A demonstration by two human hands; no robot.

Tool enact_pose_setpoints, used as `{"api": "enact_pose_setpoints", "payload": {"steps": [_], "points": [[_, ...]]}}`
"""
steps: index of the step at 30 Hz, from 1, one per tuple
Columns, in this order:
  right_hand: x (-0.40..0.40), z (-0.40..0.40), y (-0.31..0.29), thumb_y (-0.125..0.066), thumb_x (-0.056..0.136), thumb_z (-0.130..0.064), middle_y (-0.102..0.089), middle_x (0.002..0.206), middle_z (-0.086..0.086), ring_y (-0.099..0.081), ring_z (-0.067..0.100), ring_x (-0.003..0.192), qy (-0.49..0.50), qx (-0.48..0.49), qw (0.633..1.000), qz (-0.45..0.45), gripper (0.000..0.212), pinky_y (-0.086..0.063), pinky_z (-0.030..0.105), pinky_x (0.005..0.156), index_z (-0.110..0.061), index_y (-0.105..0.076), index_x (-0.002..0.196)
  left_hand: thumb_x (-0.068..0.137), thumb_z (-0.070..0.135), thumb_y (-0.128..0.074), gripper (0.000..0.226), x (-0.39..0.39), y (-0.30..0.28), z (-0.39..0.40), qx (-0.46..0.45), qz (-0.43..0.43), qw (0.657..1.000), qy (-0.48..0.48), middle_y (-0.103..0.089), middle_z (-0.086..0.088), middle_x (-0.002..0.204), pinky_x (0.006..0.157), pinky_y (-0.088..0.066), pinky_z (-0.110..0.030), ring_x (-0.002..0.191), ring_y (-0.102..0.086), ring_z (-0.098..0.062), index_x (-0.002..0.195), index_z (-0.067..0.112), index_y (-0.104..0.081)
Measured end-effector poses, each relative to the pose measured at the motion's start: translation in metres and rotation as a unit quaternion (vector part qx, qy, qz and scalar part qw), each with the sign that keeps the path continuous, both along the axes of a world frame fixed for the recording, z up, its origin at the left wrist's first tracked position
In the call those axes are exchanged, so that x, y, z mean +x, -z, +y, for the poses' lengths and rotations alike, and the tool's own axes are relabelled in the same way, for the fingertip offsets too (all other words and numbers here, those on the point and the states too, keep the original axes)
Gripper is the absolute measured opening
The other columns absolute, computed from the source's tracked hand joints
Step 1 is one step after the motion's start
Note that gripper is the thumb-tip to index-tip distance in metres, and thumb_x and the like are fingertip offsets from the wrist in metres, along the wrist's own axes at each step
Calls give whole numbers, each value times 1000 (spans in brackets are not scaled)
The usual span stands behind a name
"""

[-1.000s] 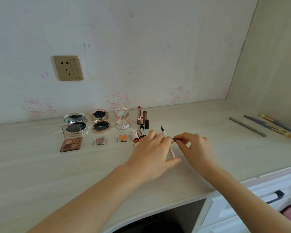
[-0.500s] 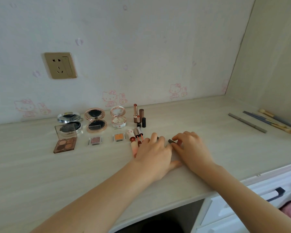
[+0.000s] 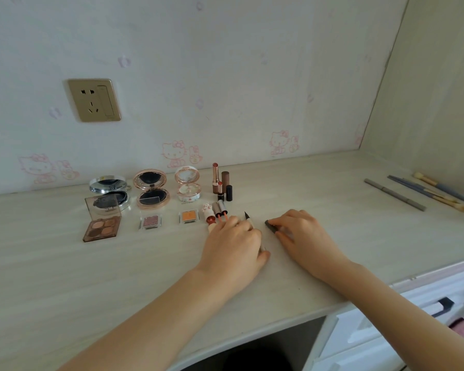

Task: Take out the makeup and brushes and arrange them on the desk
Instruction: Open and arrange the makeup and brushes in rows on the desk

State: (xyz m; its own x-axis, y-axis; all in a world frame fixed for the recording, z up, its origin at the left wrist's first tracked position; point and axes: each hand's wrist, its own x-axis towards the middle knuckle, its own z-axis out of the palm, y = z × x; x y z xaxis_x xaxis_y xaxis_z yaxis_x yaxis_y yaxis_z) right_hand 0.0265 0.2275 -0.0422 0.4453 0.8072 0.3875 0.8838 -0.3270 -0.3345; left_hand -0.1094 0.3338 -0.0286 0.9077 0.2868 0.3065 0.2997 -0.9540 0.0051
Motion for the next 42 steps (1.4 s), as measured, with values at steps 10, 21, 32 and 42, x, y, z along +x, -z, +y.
{"api": "enact_pose_setpoints", "payload": {"steps": [10, 21, 32, 42], "points": [[6, 39, -3, -60, 90, -21, -66, 104, 2, -54, 19, 102, -16, 8, 998, 54, 20, -40, 25, 85, -20, -70, 107, 89, 38, -51, 32, 13, -15, 19, -42, 26, 997, -54, -60, -2, 109, 84, -45, -35, 112, -47, -22, 108, 15, -63], [4, 49, 0, -61, 90, -23, -64, 104, 1, -53, 17, 100, -28, 11, 998, 51, 18, -40, 24, 84, -20, -71, 105, 90, 38, -50, 30, 6, -14, 24, -23, 5, 998, -59, -59, 0, 102, 74, -40, -32, 106, -47, -22, 103, 15, -64], [9, 34, -3, -56, 92, -20, -61, 116, 0, -52, 16, 110, -32, -18, 999, 37, 22, -38, 20, 90, -21, -68, 110, 88, 40, -55, 29, 4, -16, 26, -52, -12, 997, -58, -60, 0, 100, 75, -46, -34, 102, -50, -20, 99, 16, -66], [44, -38, -12, -45, 98, -26, -52, 131, -6, -41, 12, 128, 37, -75, 995, -47, 31, -40, 26, 99, -21, -57, 127, 90, 26, -48, 25, 45, -15, 6, -74, -39, 996, -6, -63, 0, 109, 82, -51, -40, 111, -51, -20, 106, 14, -63]]}}
